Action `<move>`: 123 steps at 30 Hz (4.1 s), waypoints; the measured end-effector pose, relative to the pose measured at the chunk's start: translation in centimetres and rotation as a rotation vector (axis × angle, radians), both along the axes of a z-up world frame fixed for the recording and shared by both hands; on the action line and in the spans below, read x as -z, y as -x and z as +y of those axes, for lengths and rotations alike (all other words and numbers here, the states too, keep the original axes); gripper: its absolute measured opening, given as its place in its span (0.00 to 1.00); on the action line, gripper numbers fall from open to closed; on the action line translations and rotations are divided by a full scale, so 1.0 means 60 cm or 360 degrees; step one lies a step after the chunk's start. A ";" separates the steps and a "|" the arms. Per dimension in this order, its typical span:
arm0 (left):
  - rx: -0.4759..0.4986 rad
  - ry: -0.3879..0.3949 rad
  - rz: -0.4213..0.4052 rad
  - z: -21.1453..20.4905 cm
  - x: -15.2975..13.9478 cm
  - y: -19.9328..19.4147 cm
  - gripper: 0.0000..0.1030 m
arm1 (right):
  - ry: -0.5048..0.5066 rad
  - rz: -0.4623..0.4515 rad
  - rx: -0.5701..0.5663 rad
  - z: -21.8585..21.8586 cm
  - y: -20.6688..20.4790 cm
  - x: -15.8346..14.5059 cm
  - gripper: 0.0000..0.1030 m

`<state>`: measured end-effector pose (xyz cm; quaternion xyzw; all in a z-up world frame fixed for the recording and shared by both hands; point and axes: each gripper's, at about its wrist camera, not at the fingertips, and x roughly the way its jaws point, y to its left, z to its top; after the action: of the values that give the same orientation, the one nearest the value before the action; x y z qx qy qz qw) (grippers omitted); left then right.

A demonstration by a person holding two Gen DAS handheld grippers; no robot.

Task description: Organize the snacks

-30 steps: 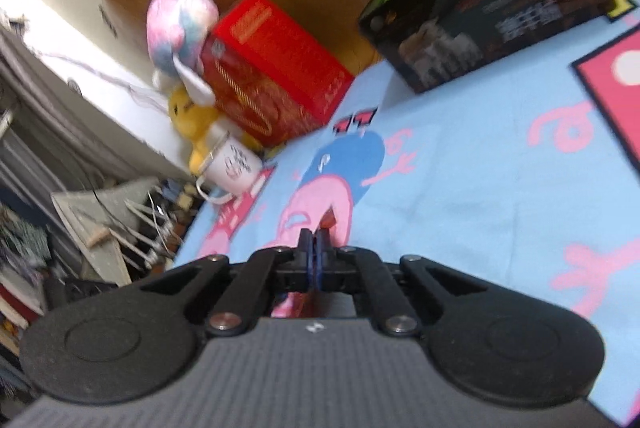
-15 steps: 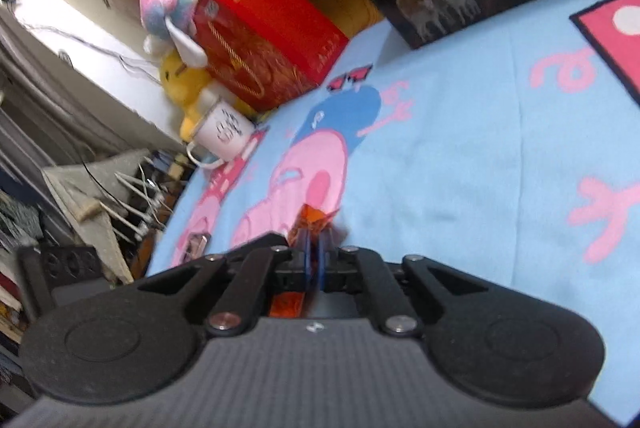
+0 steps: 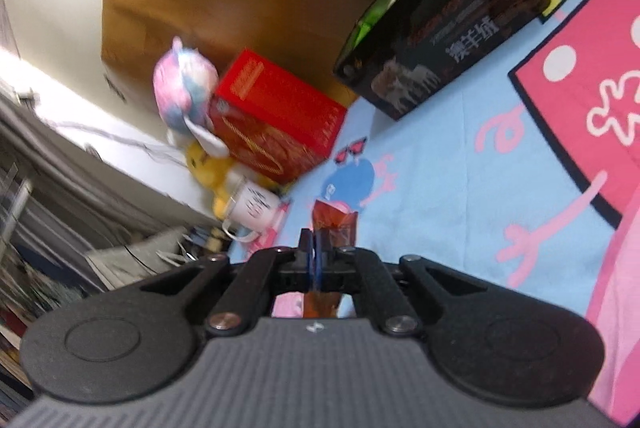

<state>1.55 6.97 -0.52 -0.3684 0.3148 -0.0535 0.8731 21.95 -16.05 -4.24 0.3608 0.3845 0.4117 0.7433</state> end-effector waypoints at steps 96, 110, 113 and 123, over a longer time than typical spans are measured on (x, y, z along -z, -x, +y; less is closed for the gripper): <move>-0.0409 -0.1452 0.0328 -0.253 -0.006 -0.119 1.00 | 0.0831 -0.0730 0.0619 -0.058 0.113 -0.004 0.71; -0.0382 -0.1399 0.0314 -0.249 -0.006 -0.117 1.00 | 0.0813 -0.0721 0.0627 -0.058 0.112 -0.003 0.75; -0.0388 -0.1464 0.0346 -0.256 -0.004 -0.119 1.00 | 0.0812 -0.0722 0.0629 -0.058 0.112 -0.003 0.76; -0.0388 -0.1499 0.0356 -0.259 -0.003 -0.120 1.00 | 0.0804 -0.0724 0.0632 -0.059 0.112 -0.002 0.77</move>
<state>8.73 -8.55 -0.36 0.0282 0.3511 0.2368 0.9055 15.22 -19.57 -4.10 0.1334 0.2218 0.2219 0.9401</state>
